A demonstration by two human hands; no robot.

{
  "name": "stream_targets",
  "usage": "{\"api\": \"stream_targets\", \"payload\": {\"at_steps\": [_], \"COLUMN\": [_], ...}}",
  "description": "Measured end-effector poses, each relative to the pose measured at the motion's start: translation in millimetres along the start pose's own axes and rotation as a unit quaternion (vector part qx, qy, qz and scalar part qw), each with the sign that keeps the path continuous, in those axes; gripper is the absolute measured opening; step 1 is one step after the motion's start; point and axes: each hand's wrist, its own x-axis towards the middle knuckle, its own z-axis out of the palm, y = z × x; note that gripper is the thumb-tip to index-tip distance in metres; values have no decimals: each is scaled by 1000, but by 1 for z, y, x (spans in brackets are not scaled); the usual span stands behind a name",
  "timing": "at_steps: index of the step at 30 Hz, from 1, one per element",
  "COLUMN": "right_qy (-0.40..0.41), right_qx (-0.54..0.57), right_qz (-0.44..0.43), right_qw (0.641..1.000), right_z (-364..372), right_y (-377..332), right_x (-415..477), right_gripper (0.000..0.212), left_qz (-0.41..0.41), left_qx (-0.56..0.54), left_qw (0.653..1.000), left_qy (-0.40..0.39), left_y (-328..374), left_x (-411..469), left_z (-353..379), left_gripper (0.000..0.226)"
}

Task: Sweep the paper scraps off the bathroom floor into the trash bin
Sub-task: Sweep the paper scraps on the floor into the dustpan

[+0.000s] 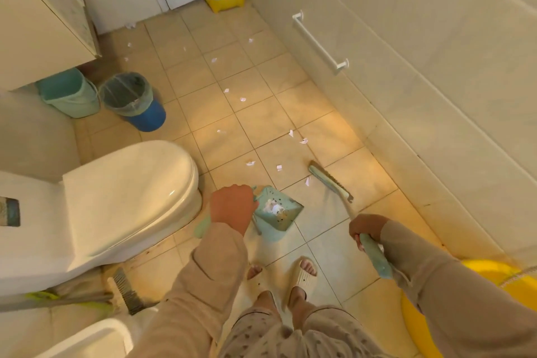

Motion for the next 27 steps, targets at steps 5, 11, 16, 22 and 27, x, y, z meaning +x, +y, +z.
{"api": "stream_targets", "payload": {"at_steps": [5, 11, 16, 22, 27], "right_qy": [-66, -126, -152, -127, -90], "right_qx": [-101, 57, 248, 355, 319], "right_qz": [54, 72, 61, 51, 49], "right_qw": [991, 988, 955, 925, 942], "right_z": [8, 10, 24, 3, -28], "right_y": [3, 24, 35, 31, 17], "right_x": [-11, -13, -14, -29, -29], "right_gripper": [38, 40, 54, 34, 35], "left_qz": [8, 20, 19, 15, 11], "left_qx": [-1, -7, -23, -20, -8], "left_qw": [1000, 1000, 1000, 1000, 1000], "left_qy": [4, 12, 6, 11, 6], "left_y": [6, -5, -13, -16, -16], "left_x": [0, 5, 4, 5, 7], "left_z": [0, -3, -1, -2, -8], "left_gripper": [31, 30, 30, 28, 29]}}
